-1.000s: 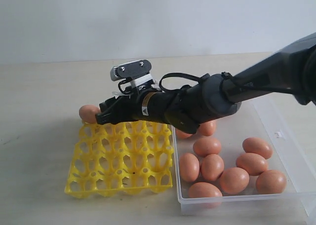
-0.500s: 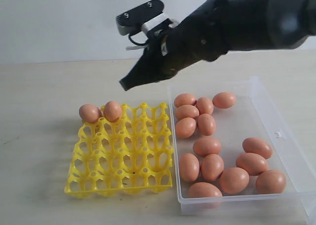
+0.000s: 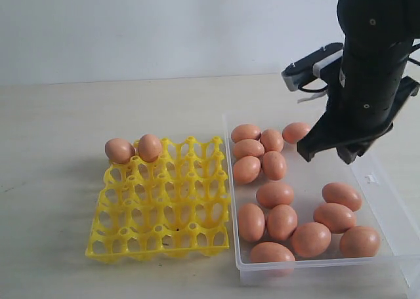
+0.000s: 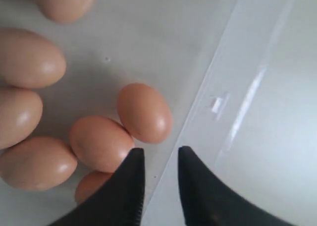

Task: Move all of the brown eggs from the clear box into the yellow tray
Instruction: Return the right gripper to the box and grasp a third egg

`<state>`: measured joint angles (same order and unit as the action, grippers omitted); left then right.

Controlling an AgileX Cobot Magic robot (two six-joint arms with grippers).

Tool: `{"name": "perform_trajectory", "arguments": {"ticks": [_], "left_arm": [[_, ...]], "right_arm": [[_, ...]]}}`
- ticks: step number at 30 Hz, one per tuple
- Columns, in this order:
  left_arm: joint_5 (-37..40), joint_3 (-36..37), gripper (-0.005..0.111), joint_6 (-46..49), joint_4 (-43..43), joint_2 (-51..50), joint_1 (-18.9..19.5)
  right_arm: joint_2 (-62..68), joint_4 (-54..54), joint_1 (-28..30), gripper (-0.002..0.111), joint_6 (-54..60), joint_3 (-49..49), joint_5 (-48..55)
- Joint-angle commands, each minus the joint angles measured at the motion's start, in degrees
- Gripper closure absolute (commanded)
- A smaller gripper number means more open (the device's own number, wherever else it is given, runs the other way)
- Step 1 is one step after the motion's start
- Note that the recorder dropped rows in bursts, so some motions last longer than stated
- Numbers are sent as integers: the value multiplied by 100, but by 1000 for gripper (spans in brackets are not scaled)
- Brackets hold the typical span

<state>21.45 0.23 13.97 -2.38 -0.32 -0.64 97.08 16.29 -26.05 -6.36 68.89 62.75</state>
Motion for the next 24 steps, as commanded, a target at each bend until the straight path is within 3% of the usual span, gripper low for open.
{"name": "perform_trajectory", "arguments": {"ticks": [1,4,16,18,20,24], "left_arm": [[-63,-23,107,-42,-46,32,-3],[-63,-23,107,-42,-46,32,-3],[-63,-23,107,-42,-46,32,-3],[-63,-23,107,-42,-46,32,-3],[-63,-23,107,-42,-46,32,-3],[-63,-23,107,-42,-46,32,-3]], "right_arm": [[260,-226,22,59,548,-62,-187],[515,-115,22,51,558,-62,-335],[1720,532,185,52,636,-52,-833],[1710,472,185,70,636,-52,-868],[1655,364,185,104,636,-52,-867],[1263,34,185,108,636,-52,-1185]]}}
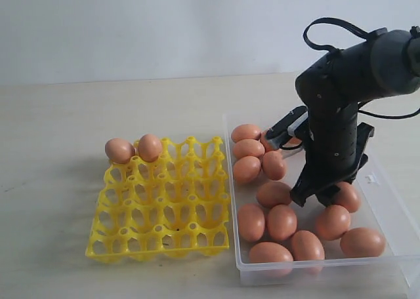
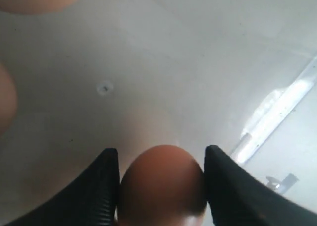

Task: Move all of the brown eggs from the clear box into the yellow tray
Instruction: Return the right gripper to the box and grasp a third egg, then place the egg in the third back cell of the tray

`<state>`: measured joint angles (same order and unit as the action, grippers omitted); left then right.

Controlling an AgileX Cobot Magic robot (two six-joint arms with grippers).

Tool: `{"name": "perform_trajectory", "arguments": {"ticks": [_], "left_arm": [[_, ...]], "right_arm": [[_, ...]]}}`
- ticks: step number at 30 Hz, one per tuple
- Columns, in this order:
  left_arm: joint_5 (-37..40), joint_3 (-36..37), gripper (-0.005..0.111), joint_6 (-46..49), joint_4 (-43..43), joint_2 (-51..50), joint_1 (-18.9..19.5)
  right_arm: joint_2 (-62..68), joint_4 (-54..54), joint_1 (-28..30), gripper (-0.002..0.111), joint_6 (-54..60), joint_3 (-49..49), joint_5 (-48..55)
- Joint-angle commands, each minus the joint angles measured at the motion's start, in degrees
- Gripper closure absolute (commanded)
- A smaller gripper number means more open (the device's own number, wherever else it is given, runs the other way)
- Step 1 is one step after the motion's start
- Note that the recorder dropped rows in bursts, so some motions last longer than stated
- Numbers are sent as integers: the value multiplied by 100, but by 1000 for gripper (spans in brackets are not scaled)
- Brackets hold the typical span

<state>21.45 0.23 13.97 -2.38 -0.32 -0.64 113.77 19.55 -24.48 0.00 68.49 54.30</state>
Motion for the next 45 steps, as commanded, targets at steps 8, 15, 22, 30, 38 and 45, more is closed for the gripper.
{"name": "perform_trajectory", "arguments": {"ticks": [8,15,22,30,38,45], "left_arm": [[-63,-23,107,-42,-46,32,-3],[-63,-23,107,-42,-46,32,-3],[-63,-23,107,-42,-46,32,-3],[-63,-23,107,-42,-46,32,-3],[-63,-23,107,-42,-46,32,-3],[-63,-23,107,-42,-46,32,-3]], "right_arm": [[-1415,-3043,-385,108,1689,-22,-3818],[-1075,-3358,-962,108,1932,-22,-5722],[-358,-2196,-1217,108,195,-22,-6871],[394,-504,-1217,108,-2325,-22,-7787],[878,-347,-1217,108,-2424,-9,-7981],[1049,-347,-1206,97,-2208,-9,-8074]]}}
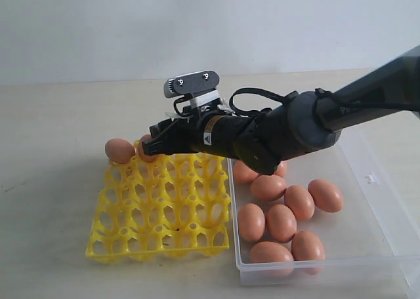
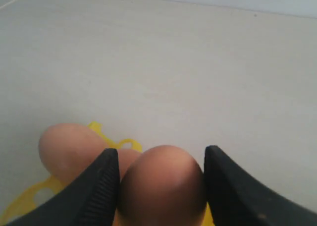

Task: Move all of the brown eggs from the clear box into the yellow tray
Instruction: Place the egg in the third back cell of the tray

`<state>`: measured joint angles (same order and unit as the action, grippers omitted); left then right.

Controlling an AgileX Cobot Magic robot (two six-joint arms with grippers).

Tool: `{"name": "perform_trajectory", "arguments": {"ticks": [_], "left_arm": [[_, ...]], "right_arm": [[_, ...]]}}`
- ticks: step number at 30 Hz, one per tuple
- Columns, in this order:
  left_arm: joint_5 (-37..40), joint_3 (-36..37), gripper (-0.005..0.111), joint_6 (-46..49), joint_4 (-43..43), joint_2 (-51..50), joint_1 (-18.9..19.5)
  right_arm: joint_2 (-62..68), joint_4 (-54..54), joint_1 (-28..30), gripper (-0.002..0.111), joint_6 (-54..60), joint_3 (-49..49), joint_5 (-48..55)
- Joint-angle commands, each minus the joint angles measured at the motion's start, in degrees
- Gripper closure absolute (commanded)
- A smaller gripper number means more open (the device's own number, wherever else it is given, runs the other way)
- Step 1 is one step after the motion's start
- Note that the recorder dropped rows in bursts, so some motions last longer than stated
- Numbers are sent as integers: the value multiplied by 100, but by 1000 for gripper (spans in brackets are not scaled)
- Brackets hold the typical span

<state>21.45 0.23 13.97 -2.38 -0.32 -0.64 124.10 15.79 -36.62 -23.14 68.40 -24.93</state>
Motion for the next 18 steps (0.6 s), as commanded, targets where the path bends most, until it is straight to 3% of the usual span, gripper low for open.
{"name": "perform_trajectory", "arguments": {"ticks": [1,5,9,15,18], "left_arm": [[-63,-23,107,-42,-46,32,-3],[-63,-23,107,-42,-46,32,-3],[-63,-23,107,-42,-46,32,-3],[-63,-23,107,-42,-46,32,-3],[-63,-23,107,-42,-46,32,-3]], "right_arm": [[15,29,18,91,125,0,-160],[15,19,68,63,143,0,-174],[15,19,80,48,169,0,-129],[-168,19,110,48,257,0,194],[-699,42,110,63,495,0,1117]]}}
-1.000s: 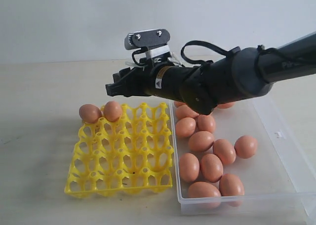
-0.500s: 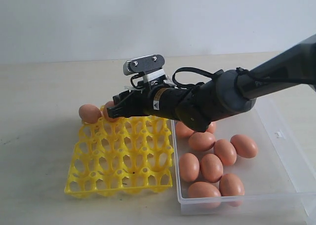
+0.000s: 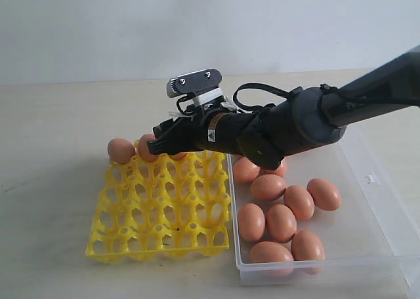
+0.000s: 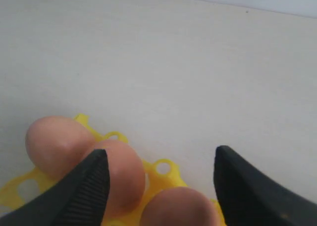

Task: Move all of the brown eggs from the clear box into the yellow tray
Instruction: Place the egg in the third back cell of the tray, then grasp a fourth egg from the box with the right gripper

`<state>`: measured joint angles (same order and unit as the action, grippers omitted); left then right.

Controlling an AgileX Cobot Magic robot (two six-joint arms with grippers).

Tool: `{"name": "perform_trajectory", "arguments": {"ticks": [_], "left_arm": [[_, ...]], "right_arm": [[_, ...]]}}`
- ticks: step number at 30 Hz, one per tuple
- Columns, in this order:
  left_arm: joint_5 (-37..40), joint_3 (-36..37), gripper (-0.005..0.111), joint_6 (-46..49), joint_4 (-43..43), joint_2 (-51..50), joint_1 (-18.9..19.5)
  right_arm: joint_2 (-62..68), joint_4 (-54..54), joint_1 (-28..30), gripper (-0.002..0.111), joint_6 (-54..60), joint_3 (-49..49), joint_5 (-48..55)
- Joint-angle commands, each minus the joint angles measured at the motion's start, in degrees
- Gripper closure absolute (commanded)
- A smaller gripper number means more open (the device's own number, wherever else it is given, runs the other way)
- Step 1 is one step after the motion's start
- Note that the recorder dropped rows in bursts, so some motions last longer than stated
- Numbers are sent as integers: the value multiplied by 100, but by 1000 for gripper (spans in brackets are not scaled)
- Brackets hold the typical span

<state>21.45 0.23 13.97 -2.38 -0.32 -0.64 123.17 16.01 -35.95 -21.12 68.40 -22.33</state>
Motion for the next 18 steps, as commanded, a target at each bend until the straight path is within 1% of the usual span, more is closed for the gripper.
{"name": "perform_trajectory", "arguments": {"ticks": [1,3,6,7,9,13,15,16,18], "left_arm": [[-63,-23,107,-42,-46,32,-3],[-63,-23,107,-42,-46,32,-3],[-63,-23,107,-42,-46,32,-3],[-63,-23,107,-42,-46,32,-3],[-63,-23,107,-42,-46,32,-3],[-63,-23,107,-42,-46,32,-3],[-63,-23,107,-42,-46,32,-3],[-63,-23,107,-42,-46,32,-3],[-63,-23,107,-42,-46,32,-3]], "right_arm": [[-857,20,42,71,520,0,1299],[-1335,20,75,85,850,0,2233],[-2027,31,216,107,945,0,3521],[-2227,56,286,108,933,0,3963],[-2548,69,425,108,861,0,4752],[-2787,111,725,108,216,0,6550],[-2787,54,862,107,155,0,7076],[-2762,-7,915,103,164,0,7226],[-2720,-218,964,93,179,0,7359]]}}
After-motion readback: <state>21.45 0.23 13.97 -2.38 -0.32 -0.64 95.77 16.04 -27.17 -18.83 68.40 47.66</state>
